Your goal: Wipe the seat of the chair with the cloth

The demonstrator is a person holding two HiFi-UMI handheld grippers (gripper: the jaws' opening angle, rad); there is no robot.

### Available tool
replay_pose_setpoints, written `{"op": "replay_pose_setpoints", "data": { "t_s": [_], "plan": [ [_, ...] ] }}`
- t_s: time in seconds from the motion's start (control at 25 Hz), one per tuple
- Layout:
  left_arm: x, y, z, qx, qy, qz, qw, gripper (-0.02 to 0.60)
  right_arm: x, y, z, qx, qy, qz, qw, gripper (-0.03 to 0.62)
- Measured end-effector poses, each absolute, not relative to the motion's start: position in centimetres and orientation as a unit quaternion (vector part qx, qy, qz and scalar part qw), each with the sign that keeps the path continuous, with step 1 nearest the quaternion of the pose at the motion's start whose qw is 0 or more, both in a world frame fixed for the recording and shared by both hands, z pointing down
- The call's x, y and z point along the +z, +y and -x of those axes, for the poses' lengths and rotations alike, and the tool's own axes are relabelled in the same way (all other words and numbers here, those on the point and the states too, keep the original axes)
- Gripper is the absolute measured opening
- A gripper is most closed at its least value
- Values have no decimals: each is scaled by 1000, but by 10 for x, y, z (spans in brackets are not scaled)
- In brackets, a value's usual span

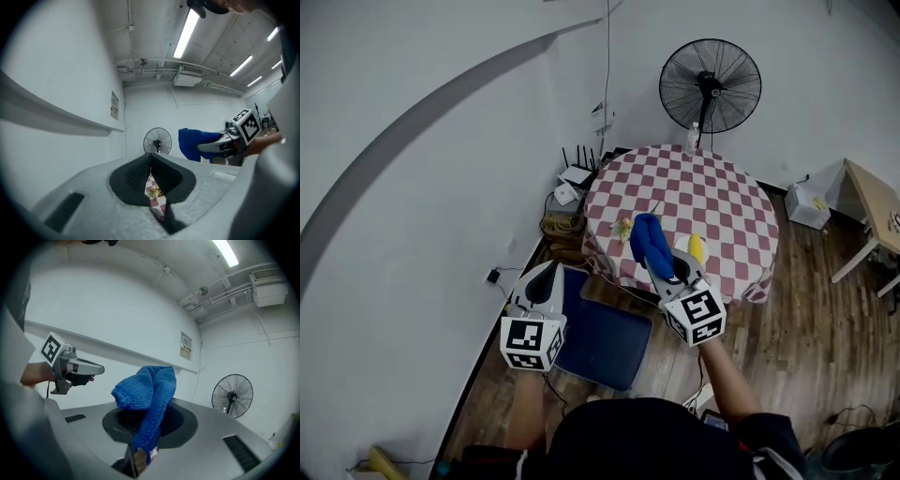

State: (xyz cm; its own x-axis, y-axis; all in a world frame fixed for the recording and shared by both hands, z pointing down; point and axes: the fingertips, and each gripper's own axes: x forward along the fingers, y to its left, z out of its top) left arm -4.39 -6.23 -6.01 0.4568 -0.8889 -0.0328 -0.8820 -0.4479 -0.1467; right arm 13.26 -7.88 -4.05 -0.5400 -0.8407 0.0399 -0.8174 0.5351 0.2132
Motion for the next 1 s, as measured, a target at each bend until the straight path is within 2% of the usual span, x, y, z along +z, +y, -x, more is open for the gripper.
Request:
{"op": "replay_pose_setpoints", "data": {
  "t_s": [0.36,1.0],
  "plan": [
    [-73,-54,54,4,540,836,101,18,-55,-73,-133,-113,-869,-479,46,66],
    [-59,-71,44,-40,528,841,109,18,-58,-91,-130,-101,-870,-483,29,66]
  ]
}}
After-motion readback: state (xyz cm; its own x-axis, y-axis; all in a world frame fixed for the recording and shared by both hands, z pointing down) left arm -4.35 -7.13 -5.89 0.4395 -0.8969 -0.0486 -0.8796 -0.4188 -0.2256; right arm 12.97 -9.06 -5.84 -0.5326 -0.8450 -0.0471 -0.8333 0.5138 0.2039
